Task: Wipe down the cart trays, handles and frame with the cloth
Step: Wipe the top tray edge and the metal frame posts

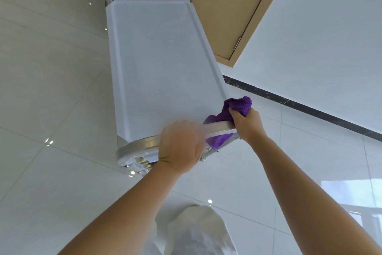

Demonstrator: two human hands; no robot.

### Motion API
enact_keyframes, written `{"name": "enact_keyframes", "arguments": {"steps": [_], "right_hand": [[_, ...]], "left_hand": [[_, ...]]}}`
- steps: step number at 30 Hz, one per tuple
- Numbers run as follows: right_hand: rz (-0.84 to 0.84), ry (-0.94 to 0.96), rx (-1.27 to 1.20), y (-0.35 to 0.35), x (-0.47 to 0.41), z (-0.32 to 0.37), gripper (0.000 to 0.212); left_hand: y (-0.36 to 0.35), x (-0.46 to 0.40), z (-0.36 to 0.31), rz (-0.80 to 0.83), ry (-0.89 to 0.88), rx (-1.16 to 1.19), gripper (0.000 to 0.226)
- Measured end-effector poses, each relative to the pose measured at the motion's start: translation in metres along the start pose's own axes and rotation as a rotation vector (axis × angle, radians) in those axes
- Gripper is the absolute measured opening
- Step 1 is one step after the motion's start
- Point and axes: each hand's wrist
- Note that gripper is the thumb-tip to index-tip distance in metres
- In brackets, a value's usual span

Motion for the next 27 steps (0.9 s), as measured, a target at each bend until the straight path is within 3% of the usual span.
{"name": "enact_keyframes", "arguments": {"steps": [12,18,27], "right_hand": [[-0.071,-0.023,-0.014,-0.080,0.072,0.014,0.033],[-0.052,-0.007,0.002,-0.127,0.103,0.026,0.033],[-0.076,-0.187,-0.229,-0.171,0.123,0.043,0.038]], "left_hand": [[0.029,0.040,0.080,0.095,-0.104,0.036,0.038],[0.042,0.049,0.125,0.177,-0.041,-0.003,0.046],[0.050,0.045,0.158,0.278,-0.011,-0.048,0.051]]}}
Point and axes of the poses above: each hand's wrist, its own x-axis away from the middle knuckle, its own y-axis out of the back of the hand, z = x × y, and after that the axes turned 13 degrees about z, right-handed
